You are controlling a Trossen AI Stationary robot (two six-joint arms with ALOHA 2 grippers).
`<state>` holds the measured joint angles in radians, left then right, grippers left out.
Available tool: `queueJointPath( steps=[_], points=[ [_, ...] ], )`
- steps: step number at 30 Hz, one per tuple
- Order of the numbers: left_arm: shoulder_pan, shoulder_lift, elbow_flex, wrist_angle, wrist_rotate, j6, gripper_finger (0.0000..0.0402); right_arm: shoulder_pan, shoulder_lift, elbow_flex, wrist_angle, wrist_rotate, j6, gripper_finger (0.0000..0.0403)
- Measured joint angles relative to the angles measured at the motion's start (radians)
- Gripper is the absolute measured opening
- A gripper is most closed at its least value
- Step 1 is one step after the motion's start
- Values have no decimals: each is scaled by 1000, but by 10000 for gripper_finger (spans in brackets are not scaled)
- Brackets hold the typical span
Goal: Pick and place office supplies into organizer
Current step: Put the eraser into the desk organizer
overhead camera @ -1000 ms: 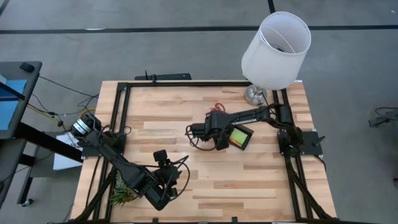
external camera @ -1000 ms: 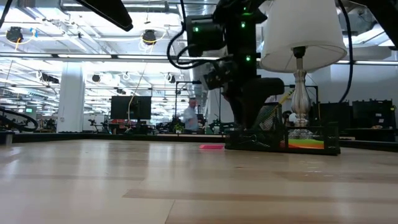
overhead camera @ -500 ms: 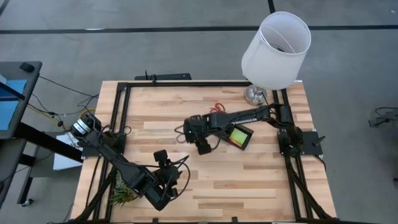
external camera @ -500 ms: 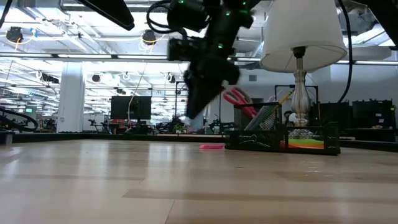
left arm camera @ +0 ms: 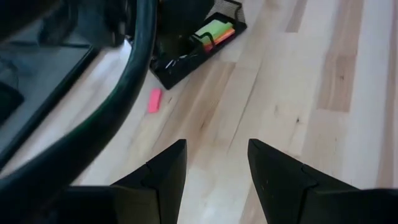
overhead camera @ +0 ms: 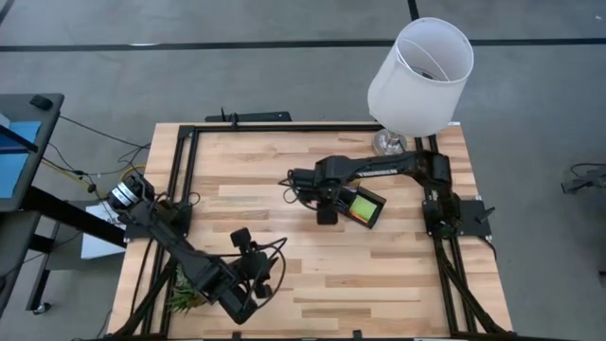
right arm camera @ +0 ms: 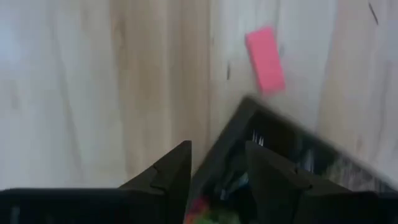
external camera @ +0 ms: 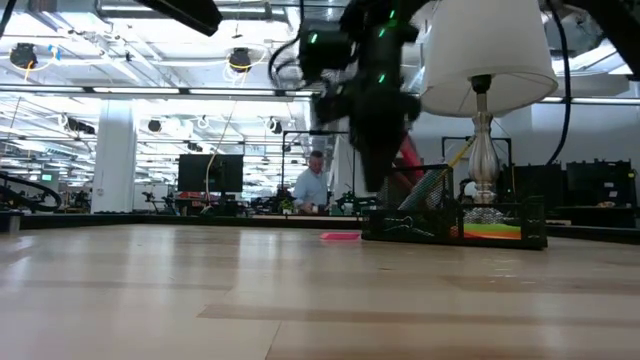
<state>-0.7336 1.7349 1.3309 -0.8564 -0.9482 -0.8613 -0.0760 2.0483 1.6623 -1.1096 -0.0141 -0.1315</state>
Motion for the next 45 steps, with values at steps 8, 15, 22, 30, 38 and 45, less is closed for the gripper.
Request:
queueJointPath(
  steps=[8,15,22,30,38,45],
  points=[
    [29,1,-46,53,53,-231,165,130,-182,0,-48,11,35,139],
    [142,2,-94,92,8,-217,165,312,-437,1,-93,16,329,141],
    [392,2,-256,360,173,-23,165,628,-610,1,-75,262,446,139],
    [602,2,-545,1232,408,433,165,948,-578,-8,-103,840,630,140],
    [689,10,-578,1348,561,473,165,1046,-530,-167,-222,1062,987,141],
    [697,84,-575,1435,578,454,165,1045,-580,-474,-182,1040,1329,139]
  ],
)
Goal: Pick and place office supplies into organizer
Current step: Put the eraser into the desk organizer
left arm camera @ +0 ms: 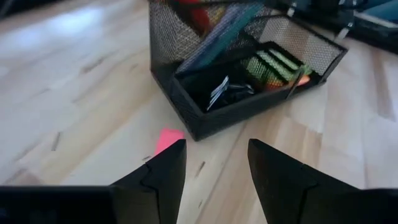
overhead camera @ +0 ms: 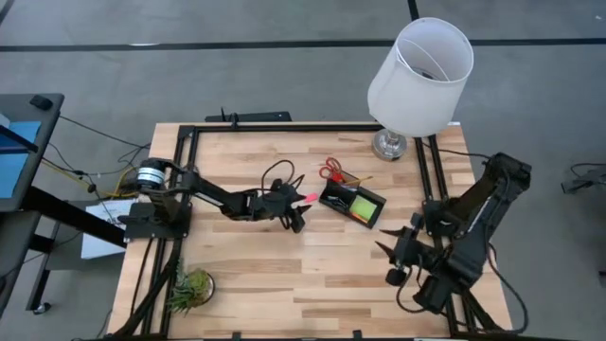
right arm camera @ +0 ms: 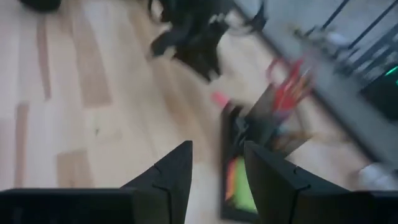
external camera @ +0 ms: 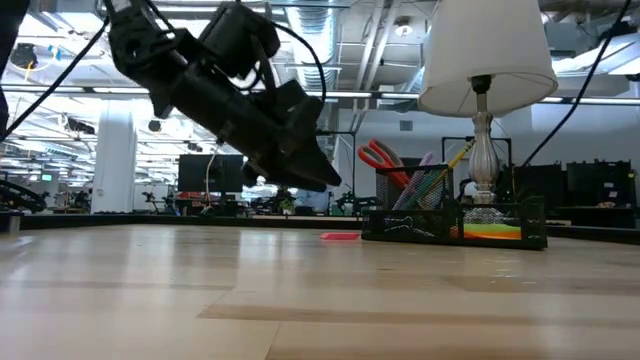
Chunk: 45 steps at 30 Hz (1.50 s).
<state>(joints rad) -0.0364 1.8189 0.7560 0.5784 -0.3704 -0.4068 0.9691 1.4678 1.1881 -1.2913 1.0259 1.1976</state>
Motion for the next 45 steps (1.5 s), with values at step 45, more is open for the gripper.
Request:
queueJointPath(
  steps=[45],
  points=[
    [53,377,118,147,-33,51,164,-124,-72,-900,1882,-584,-645,127]
  ],
)
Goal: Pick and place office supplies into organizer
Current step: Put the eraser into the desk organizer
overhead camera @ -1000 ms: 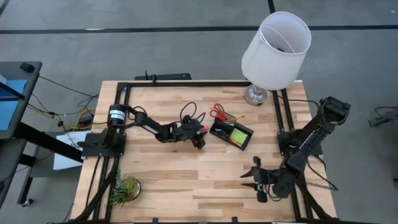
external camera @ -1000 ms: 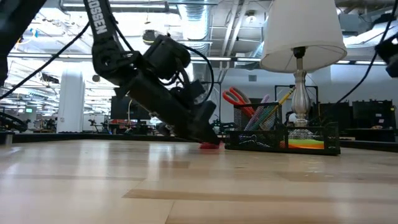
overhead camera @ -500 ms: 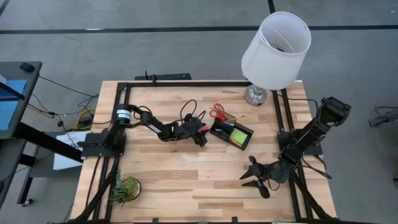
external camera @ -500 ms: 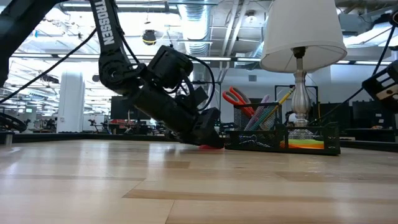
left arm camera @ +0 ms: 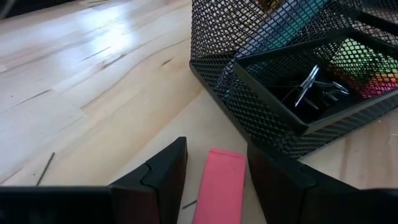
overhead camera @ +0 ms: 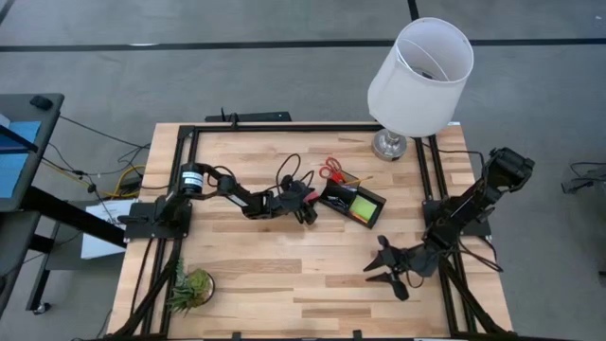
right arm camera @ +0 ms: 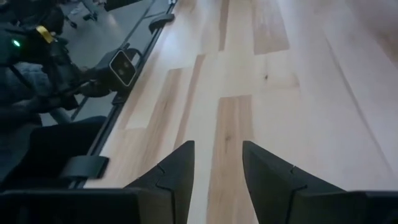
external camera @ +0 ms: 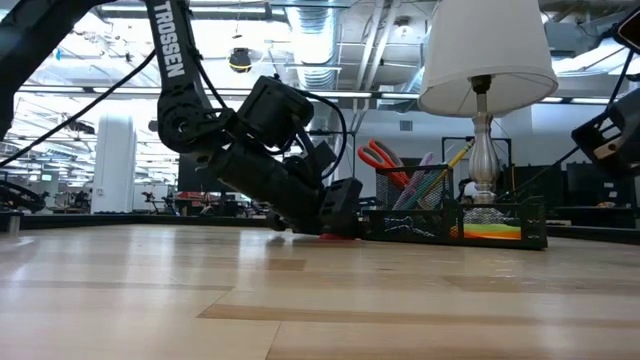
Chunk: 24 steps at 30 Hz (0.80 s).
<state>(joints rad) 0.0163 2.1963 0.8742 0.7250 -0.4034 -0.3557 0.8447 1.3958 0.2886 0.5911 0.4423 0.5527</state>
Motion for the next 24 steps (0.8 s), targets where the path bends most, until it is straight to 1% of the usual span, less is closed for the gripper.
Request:
queueJointPath(
  steps=[3,8,12,14,17,24],
  points=[
    [-2,0,0,0,0,-37,164,17,0,0,-6,0,38,127],
    [-5,0,0,0,-3,-95,164,58,0,0,-5,1,49,127],
    [-7,0,0,0,3,-99,164,91,0,0,-4,11,57,127],
    [-10,0,0,0,2,-94,159,108,0,0,-4,38,92,127],
    [-10,0,0,-1,-2,-84,141,133,0,0,-4,91,129,127],
    [-10,0,0,-14,-25,-50,81,190,6,0,-1,198,193,127]
  ],
)
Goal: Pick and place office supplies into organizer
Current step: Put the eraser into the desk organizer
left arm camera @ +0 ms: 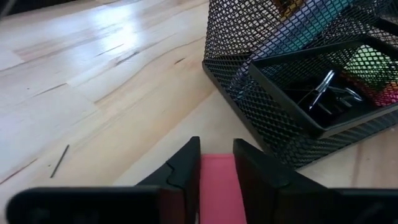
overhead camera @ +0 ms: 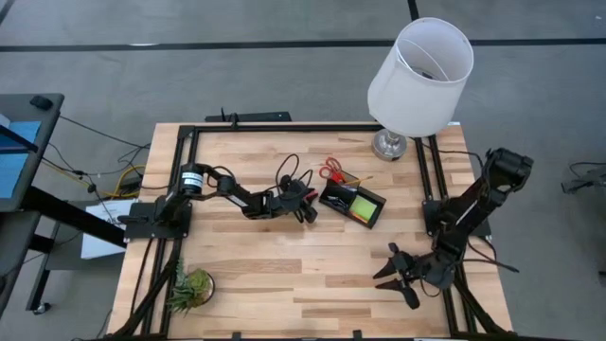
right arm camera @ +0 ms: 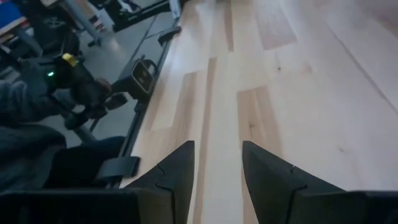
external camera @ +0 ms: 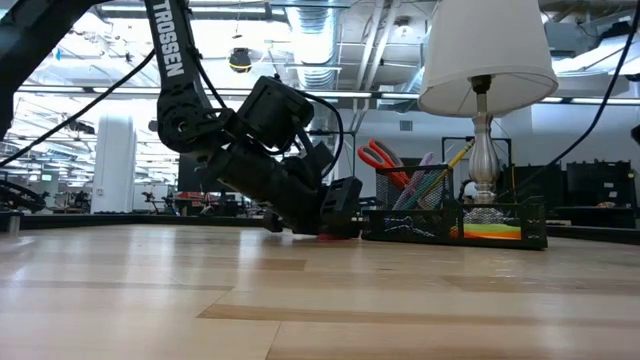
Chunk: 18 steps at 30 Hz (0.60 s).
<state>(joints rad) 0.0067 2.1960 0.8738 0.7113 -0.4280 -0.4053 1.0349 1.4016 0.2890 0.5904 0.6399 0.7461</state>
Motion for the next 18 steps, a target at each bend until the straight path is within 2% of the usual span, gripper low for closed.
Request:
queueJointPath(
  steps=[5,10,12,18],
  points=[
    [0,0,-1,0,0,-19,46,27,74,1,2,68,93,127],
    [0,-16,-1,-21,12,-64,45,30,225,1,42,102,234,127],
    [0,-48,-1,-97,34,-66,45,30,304,1,108,128,263,127],
    [-9,-209,-17,-268,93,-23,44,32,537,35,378,305,145,127]
  ],
)
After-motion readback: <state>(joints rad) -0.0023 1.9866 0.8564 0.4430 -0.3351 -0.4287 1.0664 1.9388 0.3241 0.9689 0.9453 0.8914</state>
